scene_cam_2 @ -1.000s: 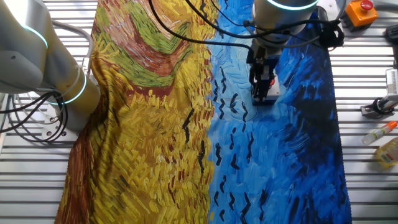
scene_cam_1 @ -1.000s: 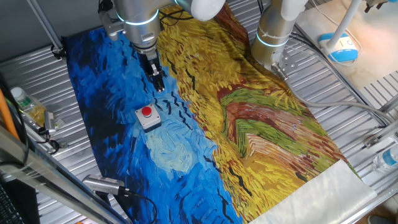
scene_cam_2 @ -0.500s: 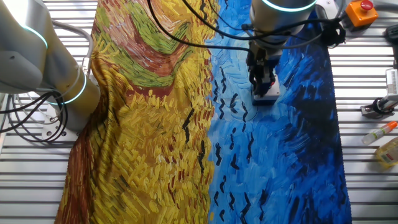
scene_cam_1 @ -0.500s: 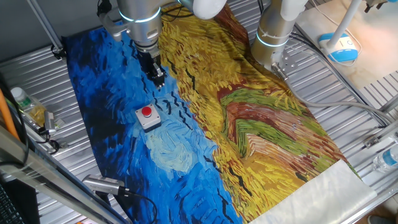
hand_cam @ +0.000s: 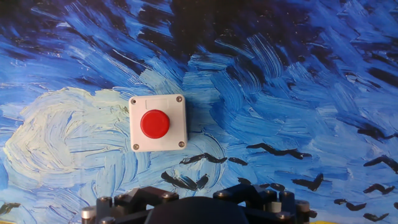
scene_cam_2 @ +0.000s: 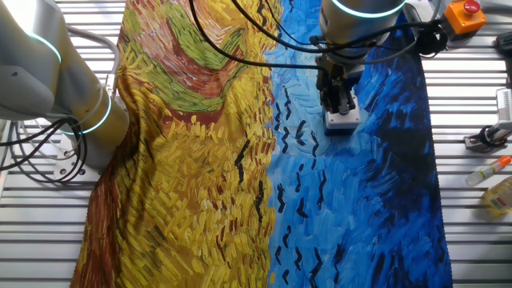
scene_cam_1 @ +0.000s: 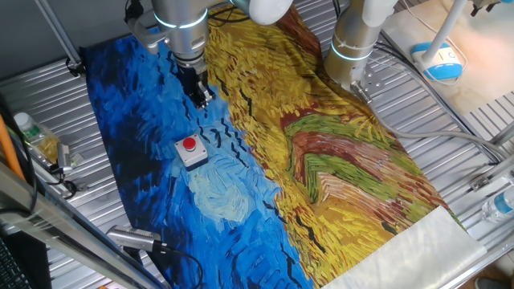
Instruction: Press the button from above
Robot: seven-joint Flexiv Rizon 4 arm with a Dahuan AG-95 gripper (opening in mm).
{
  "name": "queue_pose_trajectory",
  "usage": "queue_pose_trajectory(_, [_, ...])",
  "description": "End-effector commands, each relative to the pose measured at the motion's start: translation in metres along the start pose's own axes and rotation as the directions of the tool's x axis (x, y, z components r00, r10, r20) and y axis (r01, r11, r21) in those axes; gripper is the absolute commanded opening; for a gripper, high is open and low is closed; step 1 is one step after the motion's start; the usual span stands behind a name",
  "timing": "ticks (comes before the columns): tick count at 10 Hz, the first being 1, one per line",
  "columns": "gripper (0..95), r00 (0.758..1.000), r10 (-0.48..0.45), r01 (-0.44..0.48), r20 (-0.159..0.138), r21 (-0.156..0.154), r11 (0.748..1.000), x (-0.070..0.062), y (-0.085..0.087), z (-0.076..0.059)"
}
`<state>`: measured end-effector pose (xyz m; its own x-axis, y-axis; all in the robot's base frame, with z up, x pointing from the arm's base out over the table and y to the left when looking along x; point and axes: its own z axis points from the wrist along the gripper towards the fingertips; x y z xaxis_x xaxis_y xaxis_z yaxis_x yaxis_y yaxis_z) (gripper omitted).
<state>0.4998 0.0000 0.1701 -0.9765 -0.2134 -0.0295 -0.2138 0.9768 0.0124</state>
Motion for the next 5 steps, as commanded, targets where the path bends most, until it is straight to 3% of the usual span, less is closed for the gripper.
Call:
queue_pose_trajectory(1, [0.0, 1.000, 0.000, 0.000, -0.003, -0.001, 1.000, -0.0002, 0.0000, 0.0001])
queue_pose_trajectory(5, [0.0, 1.000, 0.001, -0.001, -0.006, -0.004, 1.000, -0.0002, 0.0000, 0.0001])
